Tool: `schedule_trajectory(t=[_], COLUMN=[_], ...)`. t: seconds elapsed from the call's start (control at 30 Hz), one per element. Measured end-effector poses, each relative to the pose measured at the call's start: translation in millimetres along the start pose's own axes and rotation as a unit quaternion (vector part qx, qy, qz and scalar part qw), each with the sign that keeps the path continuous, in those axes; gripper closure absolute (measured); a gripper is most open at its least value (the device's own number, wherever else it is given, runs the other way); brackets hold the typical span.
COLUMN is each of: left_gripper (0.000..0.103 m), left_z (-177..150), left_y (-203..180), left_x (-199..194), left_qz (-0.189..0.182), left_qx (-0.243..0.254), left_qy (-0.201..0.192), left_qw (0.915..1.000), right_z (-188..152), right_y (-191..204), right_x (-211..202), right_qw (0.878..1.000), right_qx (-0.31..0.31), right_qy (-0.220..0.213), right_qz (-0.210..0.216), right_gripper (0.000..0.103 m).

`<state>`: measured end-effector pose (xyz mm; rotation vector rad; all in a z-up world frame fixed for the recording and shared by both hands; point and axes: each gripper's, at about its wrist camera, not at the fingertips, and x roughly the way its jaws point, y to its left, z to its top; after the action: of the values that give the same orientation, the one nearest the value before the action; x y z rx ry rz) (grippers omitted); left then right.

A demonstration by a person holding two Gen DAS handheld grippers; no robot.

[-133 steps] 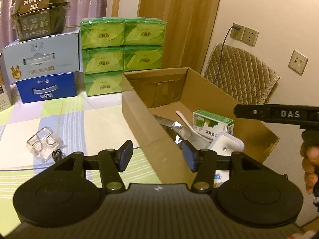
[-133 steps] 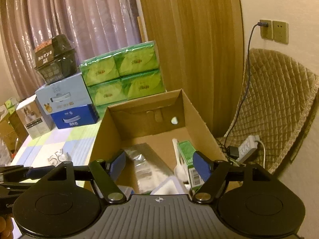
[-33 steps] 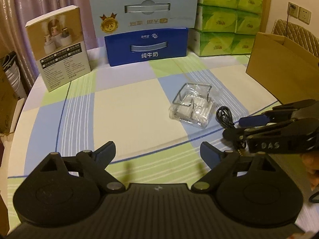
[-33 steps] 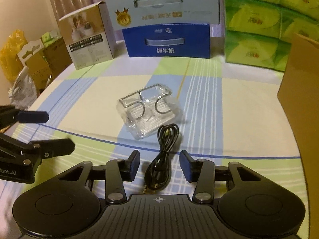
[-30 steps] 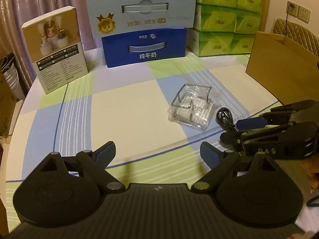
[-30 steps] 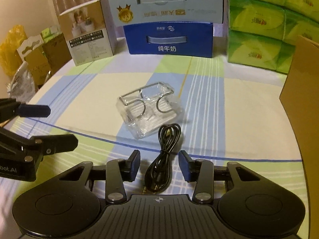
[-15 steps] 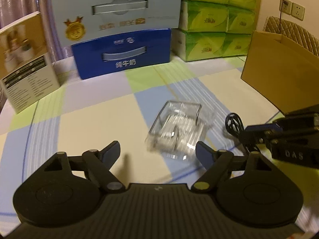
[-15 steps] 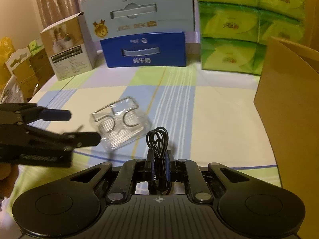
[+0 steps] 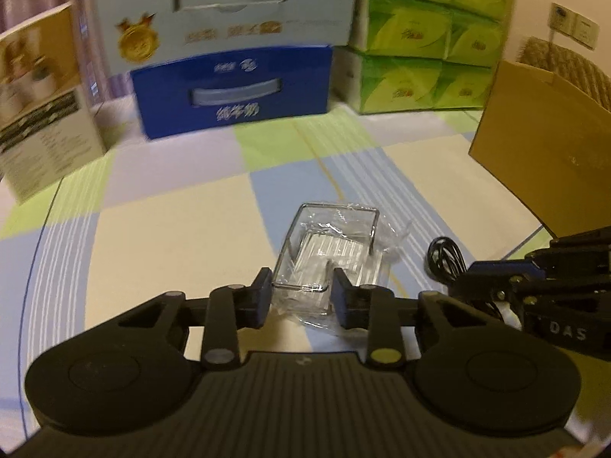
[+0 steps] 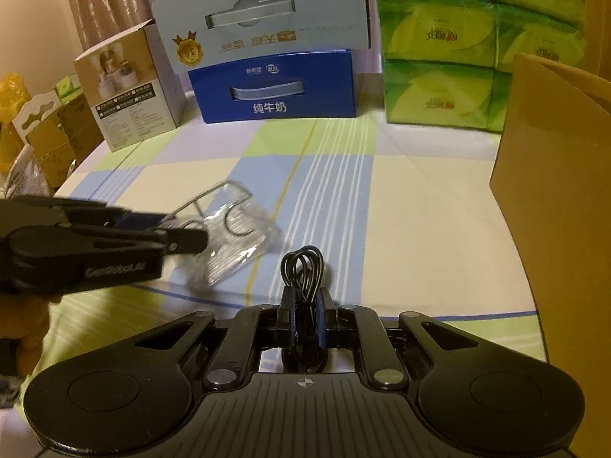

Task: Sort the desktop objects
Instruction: 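Grasp the black cable with the right tool while the left tool grasps the clear plastic packet, then lift the plastic packet with the left tool while the right tool lifts the black cable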

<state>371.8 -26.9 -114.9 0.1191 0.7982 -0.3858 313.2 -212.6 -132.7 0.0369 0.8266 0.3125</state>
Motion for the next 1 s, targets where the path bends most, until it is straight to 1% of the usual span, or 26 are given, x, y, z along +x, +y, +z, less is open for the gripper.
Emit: schedule_trajectory(t=[0.17, 0.27, 0.43, 0.57, 0.7, 0.8, 0.87, 0.9, 0.93, 0.97, 1.0], left_gripper=[0.077, 0.077, 0.077, 0.077, 0.077, 0.075, 0.074, 0.074, 0.071, 0.068, 0.067], left_z=[-18, -31, -55, -87, -131, -157, -166, -169, -170, -171, -171], left_y=[-12, -23, -43, -59, -77, -84, -89, -90, -91, -92, -92], left_x=[-30, -50, -83, -116, -148, -167, -175, -179, -182, -185, -187], left_qz=[0.016, 0.024, 0.026, 0.021, 0.039, 0.046, 0.060, 0.062, 0.062, 0.056, 0.053], left_qx=[-0.016, -0.010, -0.014, -0.038, -0.048, -0.067, -0.068, -0.068, -0.069, -0.067, -0.064], left_qy=[0.025, 0.041, 0.059, 0.068, 0.060, 0.037, 0.023, 0.014, 0.004, -0.005, -0.012], left_qw=[0.9994, 0.9988, 0.9978, 0.9968, 0.9962, 0.9960, 0.9956, 0.9957, 0.9957, 0.9962, 0.9965], right_z=[-8, -19, -51, -84, -122, -143, -152, -157, -160, -162, -164], right_y=[4, 7, 18, 28, 38, 44, 49, 51, 52, 53, 53], right_x=[-11, -26, -71, -107, -136, -153, -160, -162, -163, -164, -163], right_qw=[1.000, 0.999, 0.997, 0.996, 0.995, 0.996, 0.998, 0.998, 0.998, 0.998, 0.998], right_qx=[0.000, -0.002, -0.007, -0.004, 0.000, -0.005, -0.019, -0.025, -0.026, -0.025, -0.027], right_qy=[0.017, 0.034, 0.056, 0.066, 0.071, 0.053, 0.040, 0.036, 0.033, 0.030, 0.027], right_qz=[0.015, 0.027, 0.045, 0.061, 0.068, 0.066, 0.051, 0.042, 0.039, 0.040, 0.040], right_gripper=[0.096, 0.096, 0.096, 0.096, 0.095, 0.093, 0.087, 0.074, 0.058, 0.052, 0.050])
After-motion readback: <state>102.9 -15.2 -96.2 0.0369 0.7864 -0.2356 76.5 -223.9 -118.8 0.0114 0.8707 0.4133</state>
